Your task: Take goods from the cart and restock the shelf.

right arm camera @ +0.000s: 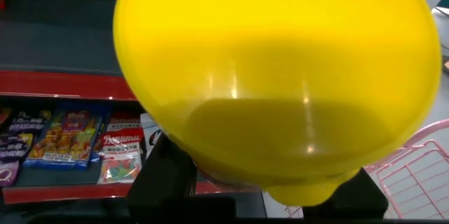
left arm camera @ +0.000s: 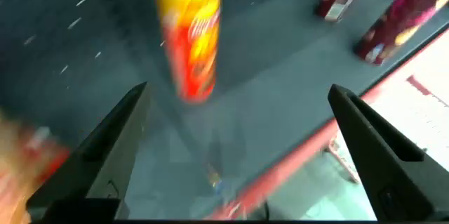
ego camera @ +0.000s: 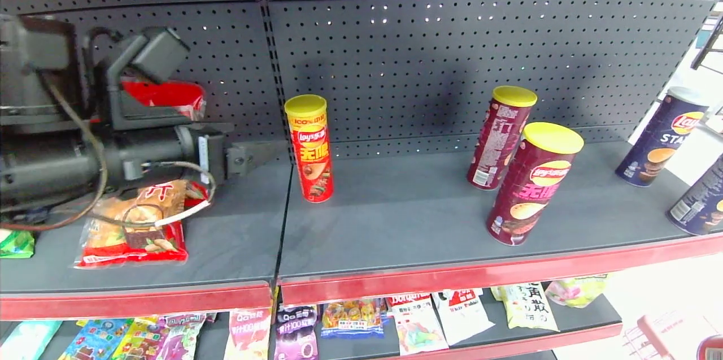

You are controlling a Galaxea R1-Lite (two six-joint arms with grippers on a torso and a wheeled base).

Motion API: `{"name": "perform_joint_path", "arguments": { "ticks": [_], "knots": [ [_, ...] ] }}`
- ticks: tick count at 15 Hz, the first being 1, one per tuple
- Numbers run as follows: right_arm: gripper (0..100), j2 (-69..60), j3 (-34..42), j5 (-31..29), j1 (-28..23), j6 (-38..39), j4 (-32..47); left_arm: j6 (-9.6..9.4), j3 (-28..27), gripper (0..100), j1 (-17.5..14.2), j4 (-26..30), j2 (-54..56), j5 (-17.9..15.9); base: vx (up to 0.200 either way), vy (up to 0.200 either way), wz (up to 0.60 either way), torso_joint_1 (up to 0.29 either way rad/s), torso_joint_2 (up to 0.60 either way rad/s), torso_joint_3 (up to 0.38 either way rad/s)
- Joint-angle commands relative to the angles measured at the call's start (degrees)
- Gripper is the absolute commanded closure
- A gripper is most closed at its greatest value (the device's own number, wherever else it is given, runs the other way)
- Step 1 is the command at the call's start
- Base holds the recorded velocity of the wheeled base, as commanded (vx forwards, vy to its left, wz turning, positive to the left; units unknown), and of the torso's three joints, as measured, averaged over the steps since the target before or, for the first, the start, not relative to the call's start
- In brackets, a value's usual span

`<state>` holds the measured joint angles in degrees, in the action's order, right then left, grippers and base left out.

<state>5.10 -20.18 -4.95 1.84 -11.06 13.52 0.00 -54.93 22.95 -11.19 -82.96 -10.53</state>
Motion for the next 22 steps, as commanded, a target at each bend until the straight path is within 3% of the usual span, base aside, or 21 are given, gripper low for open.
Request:
{"name": "perform_joint_path", "arguments": {
  "ticks": [1,5,12,14,16,22],
  "knots": [
    [100,0.53,0.31,-0.15,0.0,0.07,0.02,-0.35,-3.78,0,0.16,-0.15,-9.42,-0.89,0.0,0.0,0.0,0.0,0.0,0.0],
    [100,-1.05,2.25,-1.73,-0.26,0.6,0.1,-0.44,-3.69,0,-0.02,-0.94,-12.84,-0.98,0.0,0.0,0.0,0.0,0.0,0.0],
    [100,-1.23,2.6,-2.26,-0.43,0.51,0.1,-2.11,-3.6,0,-1.33,-11.84,-20.31,-2.65,0.0,0.0,0.0,0.0,0.0,0.0],
    [100,-1.32,2.42,-2.61,-0.43,0.6,0.02,-3.78,-3.69,0,-2.48,-13.42,-21.19,-3.53,0.0,0.0,0.0,0.0,0.0,0.0],
    [100,-1.05,2.16,-2.61,-0.43,0.6,0.02,-7.65,-3.96,0,-4.32,-13.86,-21.98,-5.9,0.0,0.0,0.0,0.0,0.0,0.0],
    [100,-0.79,1.81,-2.78,-0.52,0.51,0.02,-8.35,-3.43,0,-5.38,-26.6,-27.17,-11.88,0.0,0.0,0.0,0.0,0.0,0.0]
  ]
}}
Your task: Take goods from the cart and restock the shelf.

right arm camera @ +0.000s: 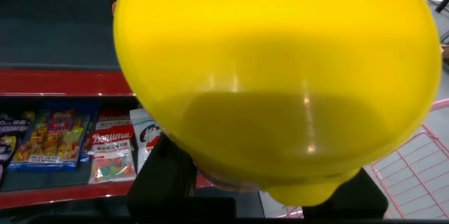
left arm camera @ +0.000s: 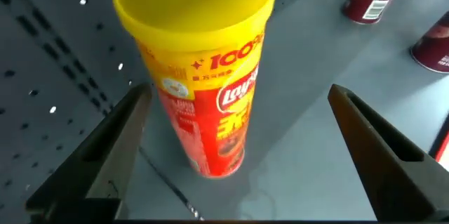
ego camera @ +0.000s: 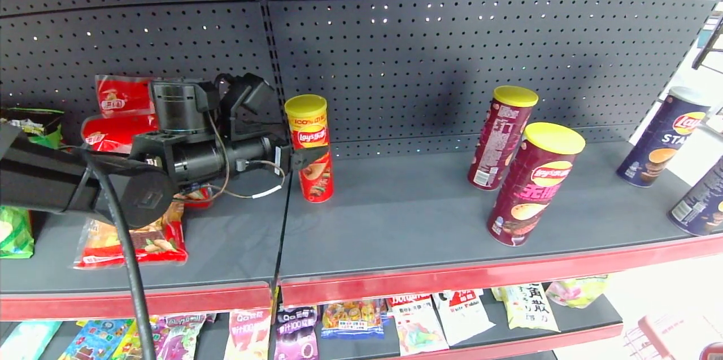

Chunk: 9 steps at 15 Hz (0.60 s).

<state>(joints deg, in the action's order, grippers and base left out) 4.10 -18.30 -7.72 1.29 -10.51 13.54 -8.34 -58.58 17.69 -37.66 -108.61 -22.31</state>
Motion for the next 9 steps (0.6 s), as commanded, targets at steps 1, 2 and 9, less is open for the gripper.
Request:
{"name": "perform_joint_path", "arguments": {
  "ticks": [1,2,9],
  "knots": [
    [100,0.39,-0.16,-0.11,0.03,-0.04,-0.01,-0.01,0.13,0,-0.11,-0.4,-1.61,-0.72,0.0,0.0,0.0,0.0,0.0,0.0],
    [100,0.39,-0.25,-0.46,0.03,-0.04,-0.01,-0.1,-0.14,0,-0.11,-0.58,-2.05,-0.81,0.0,0.0,0.0,0.0,0.0,0.0],
    [100,0.56,-0.33,-0.55,0.03,-0.13,0.08,-0.19,-2.6,0,-0.11,-5.94,-6.27,-0.28,0.0,0.0,0.0,0.0,0.0,0.0]
  ]
}}
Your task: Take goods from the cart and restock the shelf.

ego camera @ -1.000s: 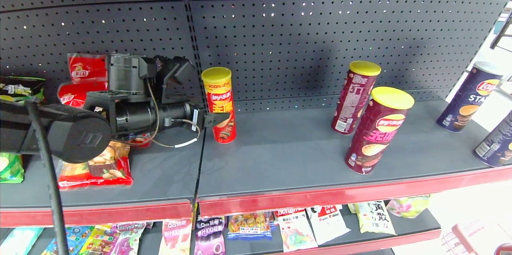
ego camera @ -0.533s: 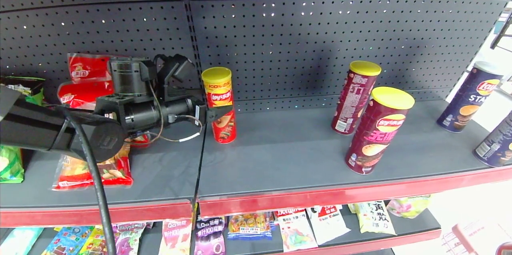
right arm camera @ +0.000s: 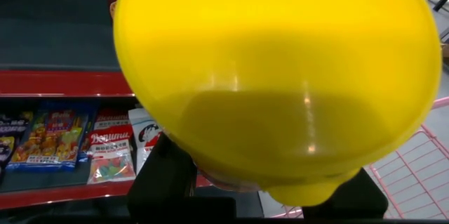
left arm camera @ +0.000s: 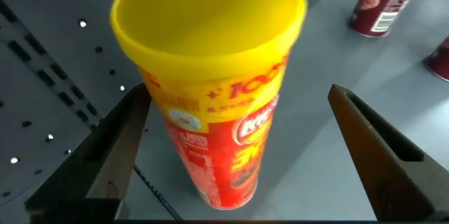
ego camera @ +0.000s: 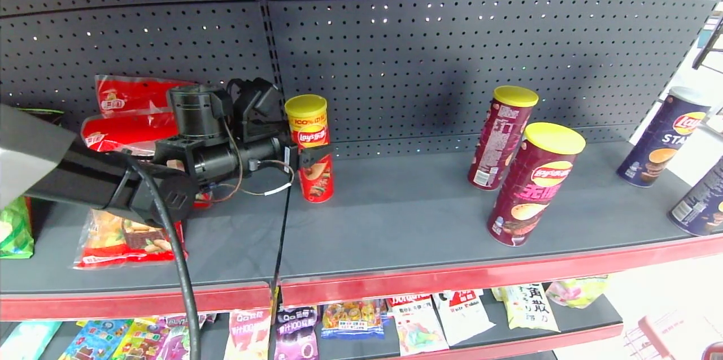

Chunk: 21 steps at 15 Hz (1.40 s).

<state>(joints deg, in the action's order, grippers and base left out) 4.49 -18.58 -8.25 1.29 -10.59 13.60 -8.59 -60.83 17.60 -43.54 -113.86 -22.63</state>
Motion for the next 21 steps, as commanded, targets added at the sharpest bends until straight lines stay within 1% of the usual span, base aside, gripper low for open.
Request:
{"name": "perform_joint_path", "arguments": {
  "ticks": [1,4,6,7,11,13,15,16,19,21],
  "knots": [
    [100,0.26,-0.05,-0.01,0.03,-0.04,0.02,-0.02,-0.6,0,0.06,-0.14,-1.28,0.04,0.0,0.0,0.0,0.0,0.0,0.0],
    [100,0.61,-0.23,-0.01,0.03,-0.04,0.02,-0.02,-2.45,0,0.06,-0.22,-2.59,0.21,0.0,0.0,0.0,0.0,0.0,0.0],
    [100,0.61,-0.23,-0.1,0.03,-0.04,0.02,-0.9,-4.74,0,0.06,-0.14,-4.09,0.48,0.0,0.0,0.0,0.0,0.0,0.0],
    [100,0.61,-0.32,-0.1,-0.06,-0.04,0.02,-0.99,-5.53,0,0.15,0.04,-4.53,0.57,0.0,0.0,0.0,0.0,0.0,0.0],
    [100,0.96,-0.32,-0.1,0.03,-0.04,-0.07,-0.99,-6.14,0,0.5,0.04,-5.41,0.83,0.0,0.0,0.0,0.0,0.0,0.0],
    [100,0.88,-0.32,-0.1,0.03,-0.04,0.02,-0.99,-6.41,0,0.5,0.21,-5.93,1.88,0.0,0.0,0.0,0.0,0.0,0.0],
    [100,0.96,-0.23,-0.1,0.03,-0.04,0.02,-0.99,-7.02,0,0.5,0.13,-6.37,2.15,0.0,0.0,0.0,0.0,0.0,0.0],
    [100,0.96,-0.23,-0.1,0.03,-0.04,0.02,-0.99,-7.28,100,0.59,0.13,-6.46,2.41,0.0,0.0,0.0,0.0,0.0,0.0],
    [100,0.96,-0.32,-0.1,0.03,-0.04,-0.07,-0.99,-7.2,100,0.68,0.21,-6.37,2.24,0.0,0.0,0.0,0.0,0.0,0.0],
    [100,0.96,-0.32,-0.1,0.03,-0.04,-0.07,-0.9,-6.23,100,0.59,0.21,-5.58,1.53,0.0,0.0,0.0,0.0,0.0,0.0]
  ]
}}
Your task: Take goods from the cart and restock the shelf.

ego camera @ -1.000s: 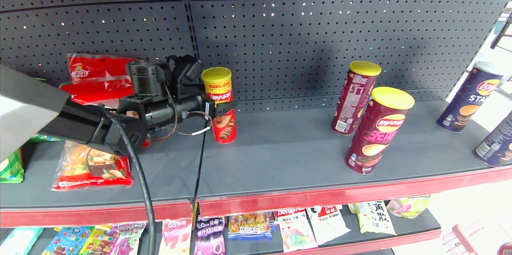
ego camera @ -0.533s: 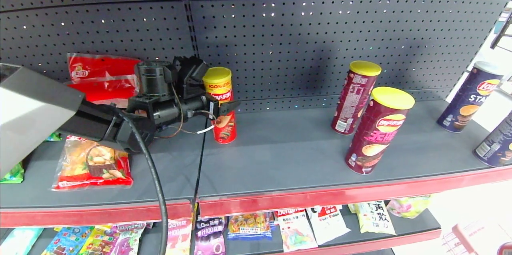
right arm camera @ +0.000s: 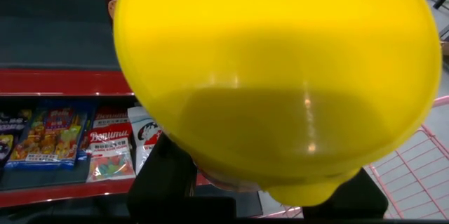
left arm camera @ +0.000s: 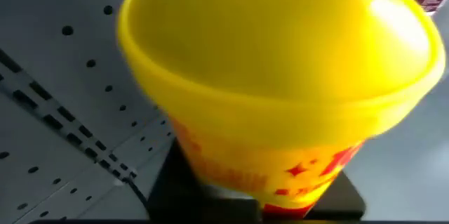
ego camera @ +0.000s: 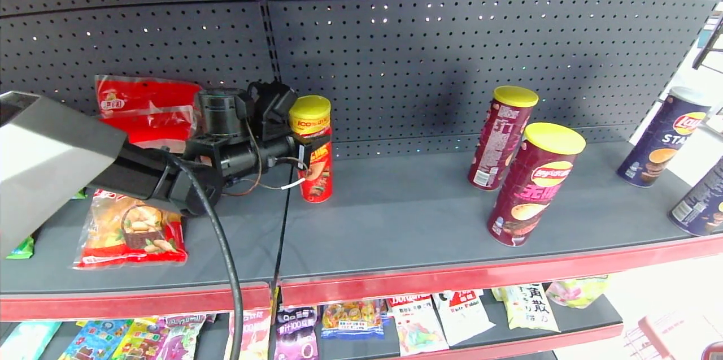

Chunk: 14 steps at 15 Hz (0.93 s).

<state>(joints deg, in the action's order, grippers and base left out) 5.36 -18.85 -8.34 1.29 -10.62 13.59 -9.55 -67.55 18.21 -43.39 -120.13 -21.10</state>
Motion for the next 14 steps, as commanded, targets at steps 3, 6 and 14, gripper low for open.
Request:
{"name": "perform_joint_path", "arguments": {
  "ticks": [3,6,14],
  "knots": [
    [100,0.09,-0.4,-0.01,0.03,-0.02,-0.06,0.14,0.93,100,-0.11,5.59,6.48,-5.44,0.0,0.0,0.0,0.0,0.0,0.0],
    [100,0.09,-0.49,-0.01,0.03,-0.02,-0.06,0.14,7.52,100,-0.2,9.37,15.27,-10.71,0.0,0.0,0.0,0.0,0.0,0.0],
    [100,1.32,-1.19,0.08,0.03,-0.02,0.03,0.05,22.28,100,-0.11,1.55,21.25,-16.16,0.0,0.0,0.0,0.0,0.0,0.0]
  ]
}}
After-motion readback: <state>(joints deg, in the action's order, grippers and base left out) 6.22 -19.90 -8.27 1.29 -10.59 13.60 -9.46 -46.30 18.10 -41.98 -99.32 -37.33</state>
